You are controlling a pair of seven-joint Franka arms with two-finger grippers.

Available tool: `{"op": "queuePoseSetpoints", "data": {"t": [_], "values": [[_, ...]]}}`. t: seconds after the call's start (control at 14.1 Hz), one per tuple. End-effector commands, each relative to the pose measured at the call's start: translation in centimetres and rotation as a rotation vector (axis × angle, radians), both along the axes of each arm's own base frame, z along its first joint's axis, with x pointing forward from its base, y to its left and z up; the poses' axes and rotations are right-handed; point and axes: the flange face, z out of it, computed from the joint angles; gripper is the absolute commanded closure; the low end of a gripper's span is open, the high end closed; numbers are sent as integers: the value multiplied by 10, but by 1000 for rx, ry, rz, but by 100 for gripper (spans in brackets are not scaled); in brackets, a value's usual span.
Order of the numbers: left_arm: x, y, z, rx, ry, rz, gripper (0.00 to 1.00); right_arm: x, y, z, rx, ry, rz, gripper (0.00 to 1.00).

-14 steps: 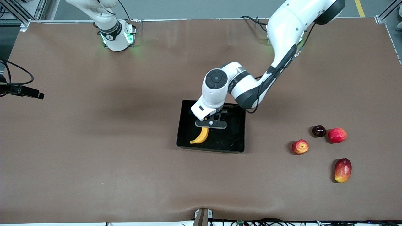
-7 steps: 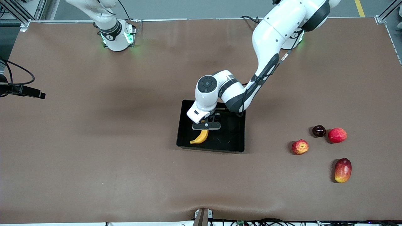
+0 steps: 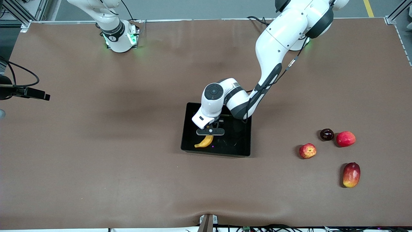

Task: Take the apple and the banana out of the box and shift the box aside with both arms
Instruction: 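Move the left gripper back into the tray and grasp the banana, then carry the banana out with the left gripper while the right gripper reaches the tray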

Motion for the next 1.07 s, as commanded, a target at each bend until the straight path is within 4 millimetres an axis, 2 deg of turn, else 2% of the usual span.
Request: {"op": "queuePoseSetpoints", "data": {"t": [0.0,0.14,0.36,0.5,0.57,0.64,0.71,0.85,1.0], "values": [[5,-5,12,0,-44,-19,100,2,12,2,26,3,-35,0],[7,-6,33,1,-60,-18,100,3,26,4,48,9,-94,0],[12,1,75,52,-61,-5,100,6,57,7,45,5,-59,0],[14,6,97,59,-63,5,100,6,68,3,46,11,-39,0],[14,8,114,65,-72,11,100,9,78,-3,55,17,-26,0],[16,12,136,75,-85,17,100,12,97,-6,84,23,-14,0],[21,23,155,92,-91,20,100,14,111,-9,98,31,-47,0],[46,65,190,135,-94,20,100,26,141,-28,120,31,-98,0],[73,116,214,184,-84,-2,100,33,191,-45,125,22,-72,0]]}}
